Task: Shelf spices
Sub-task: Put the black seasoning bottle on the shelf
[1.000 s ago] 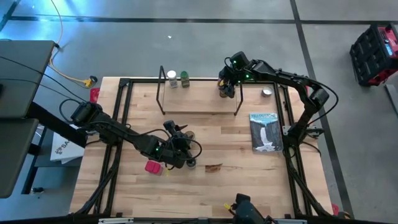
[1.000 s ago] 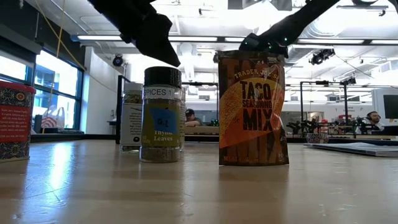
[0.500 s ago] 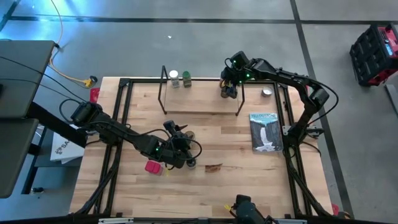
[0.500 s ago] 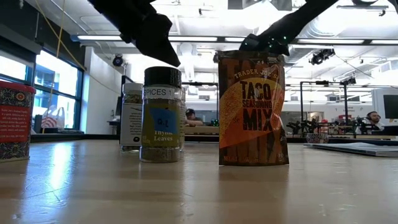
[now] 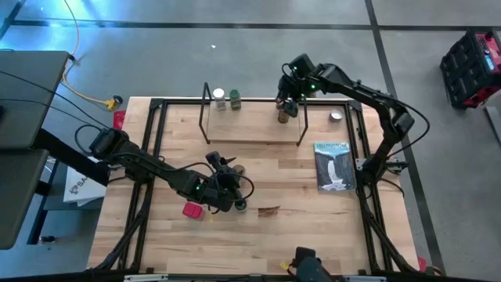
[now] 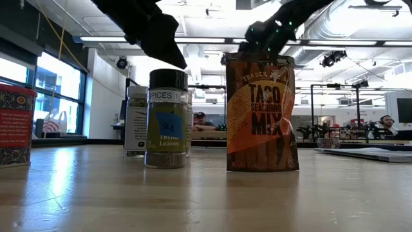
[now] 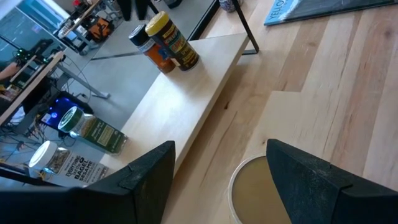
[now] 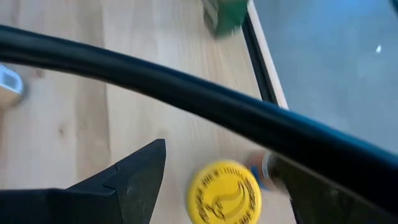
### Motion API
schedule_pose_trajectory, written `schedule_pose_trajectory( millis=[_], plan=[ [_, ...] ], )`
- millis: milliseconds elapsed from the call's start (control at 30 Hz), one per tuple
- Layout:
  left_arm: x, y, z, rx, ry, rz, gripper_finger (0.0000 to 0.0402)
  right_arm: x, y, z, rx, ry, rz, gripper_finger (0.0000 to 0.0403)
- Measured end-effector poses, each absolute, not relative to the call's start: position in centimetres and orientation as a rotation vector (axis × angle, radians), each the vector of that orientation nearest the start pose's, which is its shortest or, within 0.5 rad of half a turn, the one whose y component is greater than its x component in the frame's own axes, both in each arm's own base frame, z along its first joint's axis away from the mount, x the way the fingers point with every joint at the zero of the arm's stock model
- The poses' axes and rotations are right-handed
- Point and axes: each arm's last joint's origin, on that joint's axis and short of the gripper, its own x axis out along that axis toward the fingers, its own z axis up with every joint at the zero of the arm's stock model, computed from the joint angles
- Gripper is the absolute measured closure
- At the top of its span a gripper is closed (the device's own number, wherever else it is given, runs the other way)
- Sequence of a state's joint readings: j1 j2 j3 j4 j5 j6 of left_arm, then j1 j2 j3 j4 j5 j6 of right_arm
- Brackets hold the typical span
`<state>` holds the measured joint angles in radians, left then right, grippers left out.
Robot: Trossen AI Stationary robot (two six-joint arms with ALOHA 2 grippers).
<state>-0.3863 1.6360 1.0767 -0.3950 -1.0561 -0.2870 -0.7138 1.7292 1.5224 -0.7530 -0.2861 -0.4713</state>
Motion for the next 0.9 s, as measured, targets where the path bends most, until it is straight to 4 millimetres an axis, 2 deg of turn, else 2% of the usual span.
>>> schedule_pose_trajectory(
  millis=[167, 400, 467, 567, 700, 900],
  plan=[
    [30.8, -9.9, 22.0, 0.349, 0.626, 0.721, 0.0154, 29.1, -20.6, 32.8, -0.044, 0.831, -0.172, 0.0105],
    [27.6, -10.3, 22.7, 0.32, 0.628, 0.807, 0.0154, 28.9, -13.3, 36.4, -0.139, 0.784, -0.015, 0.0105],
    [26.5, -10.8, 23.2, 0.319, 0.602, 0.821, 0.0154, 28.6, -11.1, 36.6, -0.16, 0.76, 0.032, 0.0105],
    [25.1, -11.6, 24.1, 0.31, 0.565, 0.805, 0.0154, 27.8, -8.1, 35.5, -0.156, 0.725, 0.075, 0.0105],
    [23.8, -12.9, 24.9, 0.301, 0.558, 0.729, 0.0154, 26.4, -4.2, 32.8, -0.103, 0.635, 0.105, 0.0105],
    [22.6, -14.1, 25.4, 0.281, 0.596, 0.612, 0.0154, 26.2, 1.4, 28.7, -0.042, 0.319, 0.253, 0.0105]
  ],
)
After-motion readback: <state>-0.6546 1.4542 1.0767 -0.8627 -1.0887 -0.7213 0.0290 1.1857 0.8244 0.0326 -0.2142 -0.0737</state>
